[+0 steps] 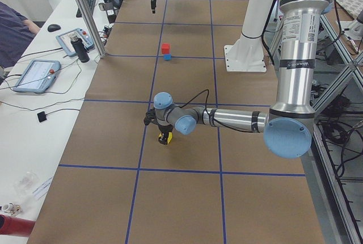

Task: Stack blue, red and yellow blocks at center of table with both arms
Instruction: 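Move the left gripper to the yellow cube and grasp it, then carry the yellow cube with the left gripper onto the red cube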

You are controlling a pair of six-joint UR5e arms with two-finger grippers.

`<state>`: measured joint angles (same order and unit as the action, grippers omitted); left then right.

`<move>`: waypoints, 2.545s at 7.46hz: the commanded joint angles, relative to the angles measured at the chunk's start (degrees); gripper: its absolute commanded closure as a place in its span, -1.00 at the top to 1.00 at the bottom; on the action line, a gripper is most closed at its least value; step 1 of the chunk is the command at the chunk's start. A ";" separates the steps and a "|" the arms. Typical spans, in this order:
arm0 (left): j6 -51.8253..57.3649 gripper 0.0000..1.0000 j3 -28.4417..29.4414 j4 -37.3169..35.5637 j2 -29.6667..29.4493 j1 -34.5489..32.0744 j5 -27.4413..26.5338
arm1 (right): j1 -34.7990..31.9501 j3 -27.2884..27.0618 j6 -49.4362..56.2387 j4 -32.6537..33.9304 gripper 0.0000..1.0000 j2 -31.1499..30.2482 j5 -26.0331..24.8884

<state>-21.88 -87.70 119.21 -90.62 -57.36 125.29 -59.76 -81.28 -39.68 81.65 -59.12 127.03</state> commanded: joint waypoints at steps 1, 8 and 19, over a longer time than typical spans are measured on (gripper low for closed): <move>-0.70 -1.00 -5.34 -5.60 -0.60 -0.47 3.72 | 0.00 -0.11 0.13 0.00 0.99 -0.03 0.06; -40.90 -1.00 -8.94 -52.23 -47.48 11.10 1.97 | -0.26 0.07 0.22 0.00 0.99 -0.21 0.06; -49.31 -1.00 17.03 -34.65 -61.95 19.13 -5.41 | -0.35 -0.11 0.13 0.09 0.99 -0.30 0.15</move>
<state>-71.29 -70.69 84.55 -152.61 -38.29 120.17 -60.12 -81.39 -39.55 81.70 -59.40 127.17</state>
